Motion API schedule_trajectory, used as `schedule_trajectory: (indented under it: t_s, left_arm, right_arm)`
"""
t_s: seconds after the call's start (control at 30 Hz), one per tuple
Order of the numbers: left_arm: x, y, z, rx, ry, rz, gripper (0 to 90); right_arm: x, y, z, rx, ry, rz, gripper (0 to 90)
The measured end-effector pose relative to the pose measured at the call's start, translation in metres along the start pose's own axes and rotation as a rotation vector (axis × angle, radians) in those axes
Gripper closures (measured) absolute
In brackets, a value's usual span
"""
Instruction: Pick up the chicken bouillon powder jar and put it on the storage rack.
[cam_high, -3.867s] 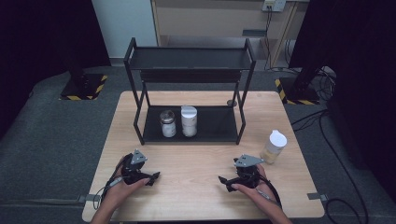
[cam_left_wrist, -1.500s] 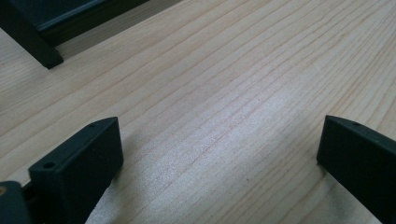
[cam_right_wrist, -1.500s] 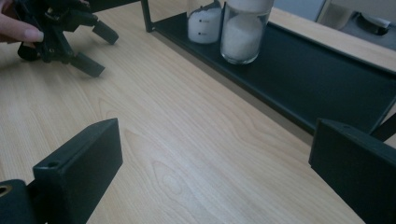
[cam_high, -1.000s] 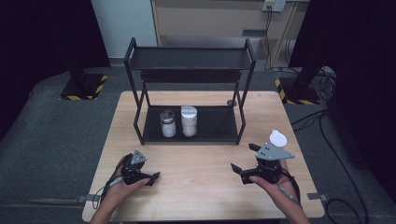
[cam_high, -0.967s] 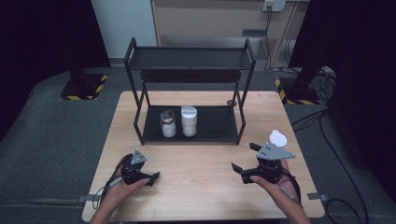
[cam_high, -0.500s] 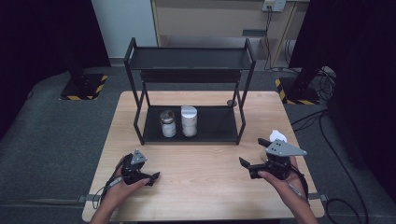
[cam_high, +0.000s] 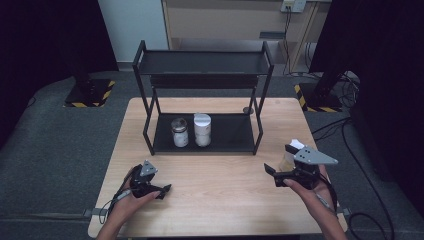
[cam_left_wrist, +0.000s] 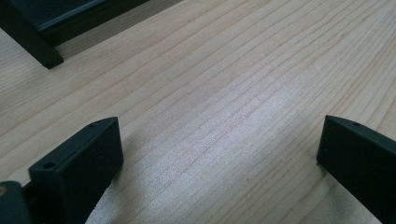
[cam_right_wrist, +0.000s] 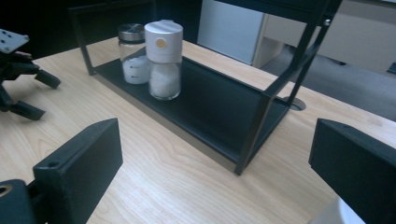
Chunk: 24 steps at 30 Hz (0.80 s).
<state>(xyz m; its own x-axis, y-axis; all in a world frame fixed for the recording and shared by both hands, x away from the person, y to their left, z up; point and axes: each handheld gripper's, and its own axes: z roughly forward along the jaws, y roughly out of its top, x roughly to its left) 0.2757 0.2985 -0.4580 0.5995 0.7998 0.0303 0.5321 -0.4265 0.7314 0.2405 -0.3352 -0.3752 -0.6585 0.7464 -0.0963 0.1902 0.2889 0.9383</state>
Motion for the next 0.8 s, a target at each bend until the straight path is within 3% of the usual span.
schedule_trajectory:
  t_s: [0.8]
  left_arm:
    - [0.000, 0.000, 0.000, 0.000, 0.000, 0.000, 0.0]
  right_arm:
    - [-0.014, -0.010, -0.008, -0.009, -0.101, 0.020, 3.2]
